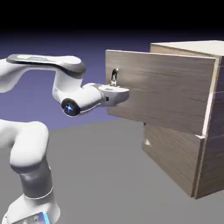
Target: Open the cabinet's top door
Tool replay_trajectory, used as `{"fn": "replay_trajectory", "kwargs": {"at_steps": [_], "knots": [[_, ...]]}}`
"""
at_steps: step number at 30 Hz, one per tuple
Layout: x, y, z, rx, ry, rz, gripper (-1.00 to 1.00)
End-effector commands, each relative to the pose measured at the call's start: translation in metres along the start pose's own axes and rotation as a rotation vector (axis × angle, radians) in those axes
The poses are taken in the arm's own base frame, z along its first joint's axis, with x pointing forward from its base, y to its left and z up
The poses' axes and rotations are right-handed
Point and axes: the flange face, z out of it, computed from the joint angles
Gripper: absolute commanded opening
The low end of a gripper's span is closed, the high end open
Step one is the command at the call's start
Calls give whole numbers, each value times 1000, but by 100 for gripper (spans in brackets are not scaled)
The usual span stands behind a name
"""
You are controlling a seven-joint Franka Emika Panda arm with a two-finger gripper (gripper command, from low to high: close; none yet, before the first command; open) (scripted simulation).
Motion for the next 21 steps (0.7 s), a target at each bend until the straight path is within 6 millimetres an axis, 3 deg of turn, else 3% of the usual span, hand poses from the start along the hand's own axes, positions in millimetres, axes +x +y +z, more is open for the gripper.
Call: {"fn": "replay_trajectory", "kwargs": {"at_steps": [1,21], "knots": [[2,2,-6,11,-10,1,-100],[47,47,-113,229,-227,1,-100]]}}
